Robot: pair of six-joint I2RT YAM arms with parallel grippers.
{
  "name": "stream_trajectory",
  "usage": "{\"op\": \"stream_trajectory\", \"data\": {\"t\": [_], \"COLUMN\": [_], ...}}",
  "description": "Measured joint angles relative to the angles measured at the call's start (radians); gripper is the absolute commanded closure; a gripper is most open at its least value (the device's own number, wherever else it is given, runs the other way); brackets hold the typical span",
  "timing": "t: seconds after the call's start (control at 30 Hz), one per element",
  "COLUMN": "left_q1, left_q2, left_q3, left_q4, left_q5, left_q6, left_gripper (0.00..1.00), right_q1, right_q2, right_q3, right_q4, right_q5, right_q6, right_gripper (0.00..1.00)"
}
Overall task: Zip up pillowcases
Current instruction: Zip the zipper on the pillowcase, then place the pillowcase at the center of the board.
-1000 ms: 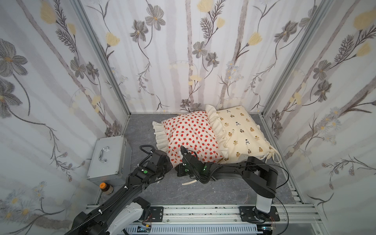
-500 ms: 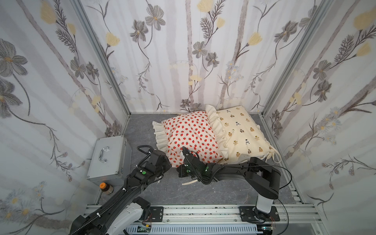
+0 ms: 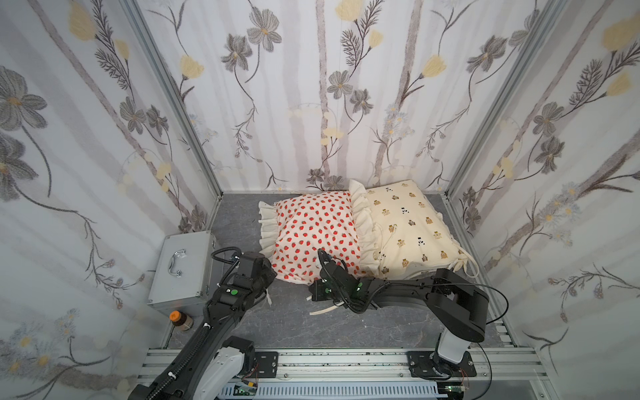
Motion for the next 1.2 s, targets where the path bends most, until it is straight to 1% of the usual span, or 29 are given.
{"op": "stream_trajectory", "data": {"t": [0.23, 0.43, 0.57, 0.73, 0.93, 1.03, 1.1, 1.2], "left_q1": [0.192, 0.32, 0.378, 0.439, 0.46, 0.455, 0.432, 0.354], "left_q2": [0.029, 0.062, 0.079, 0.091, 0.034, 0.0, -0.002, 0.011], "left_q3": [0.048, 0.1, 0.128, 0.166, 0.178, 0.147, 0.126, 0.122], "left_q4": [0.003, 0.003, 0.003, -0.002, -0.035, -0.034, -0.037, -0.035], "left_q5": [0.034, 0.061, 0.075, 0.08, 0.06, 0.06, 0.053, 0.044], "left_q6": [0.027, 0.053, 0.075, 0.102, 0.132, 0.139, 0.141, 0.157], "left_gripper": [1.0, 1.0, 1.0, 1.0, 1.0, 1.0, 1.0, 1.0], "right_q1": [-0.043, -0.078, -0.108, -0.143, -0.202, -0.217, -0.224, -0.226], "right_q2": [-0.039, -0.049, -0.046, 0.007, 0.114, 0.145, 0.167, 0.172], "right_q3": [-0.045, -0.069, -0.066, 0.018, 0.197, 0.281, 0.34, 0.38], "right_q4": [-0.042, -0.083, -0.112, -0.132, -0.167, -0.179, -0.189, -0.202], "right_q5": [0.005, 0.017, 0.027, 0.062, 0.105, 0.152, 0.172, 0.181], "right_q6": [0.002, -0.001, -0.016, -0.043, -0.103, -0.141, -0.166, -0.193], "right_gripper": [1.0, 1.0, 1.0, 1.0, 1.0, 1.0, 1.0, 0.99]}}
